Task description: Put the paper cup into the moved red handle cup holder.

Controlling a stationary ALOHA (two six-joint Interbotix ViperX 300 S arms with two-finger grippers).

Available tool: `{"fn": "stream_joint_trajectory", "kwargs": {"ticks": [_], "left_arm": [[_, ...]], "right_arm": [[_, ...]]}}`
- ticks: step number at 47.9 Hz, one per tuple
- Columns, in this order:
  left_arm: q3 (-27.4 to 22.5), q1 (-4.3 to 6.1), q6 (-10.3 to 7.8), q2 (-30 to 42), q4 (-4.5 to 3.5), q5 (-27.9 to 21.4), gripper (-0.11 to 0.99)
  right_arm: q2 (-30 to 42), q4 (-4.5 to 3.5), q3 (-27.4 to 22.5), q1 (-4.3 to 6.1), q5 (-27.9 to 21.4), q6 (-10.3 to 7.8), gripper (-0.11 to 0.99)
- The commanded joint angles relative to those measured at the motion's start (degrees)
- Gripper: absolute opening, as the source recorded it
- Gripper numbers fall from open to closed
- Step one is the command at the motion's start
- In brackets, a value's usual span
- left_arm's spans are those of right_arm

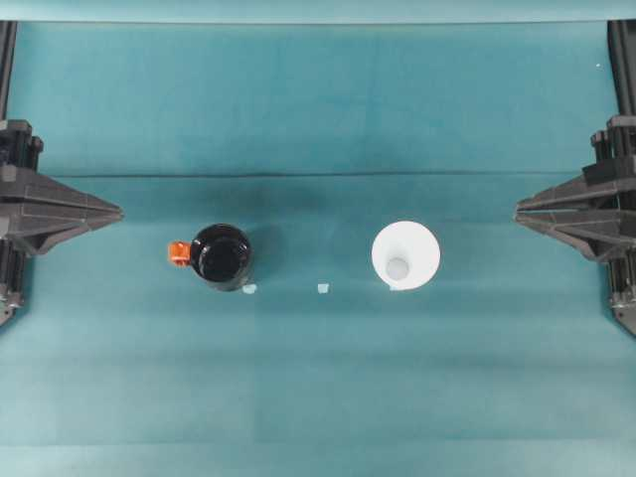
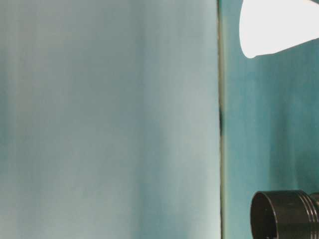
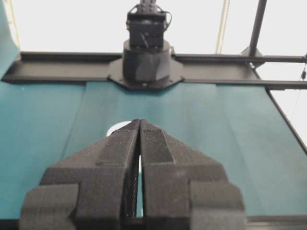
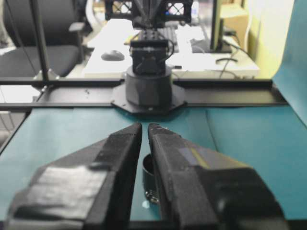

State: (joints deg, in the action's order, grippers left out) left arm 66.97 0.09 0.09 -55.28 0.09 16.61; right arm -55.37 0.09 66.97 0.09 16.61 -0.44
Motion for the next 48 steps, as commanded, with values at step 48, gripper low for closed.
{"fn": "stream_joint_trajectory", "kwargs": {"ticks": [48], "left_arm": [[-10.9,-0.88,5.89,18.3,1.05,-42.4,0.03]], "right_arm": [[-0.1,1.49,-0.4,-0.18,-19.9,-7.38,-0.11]]}}
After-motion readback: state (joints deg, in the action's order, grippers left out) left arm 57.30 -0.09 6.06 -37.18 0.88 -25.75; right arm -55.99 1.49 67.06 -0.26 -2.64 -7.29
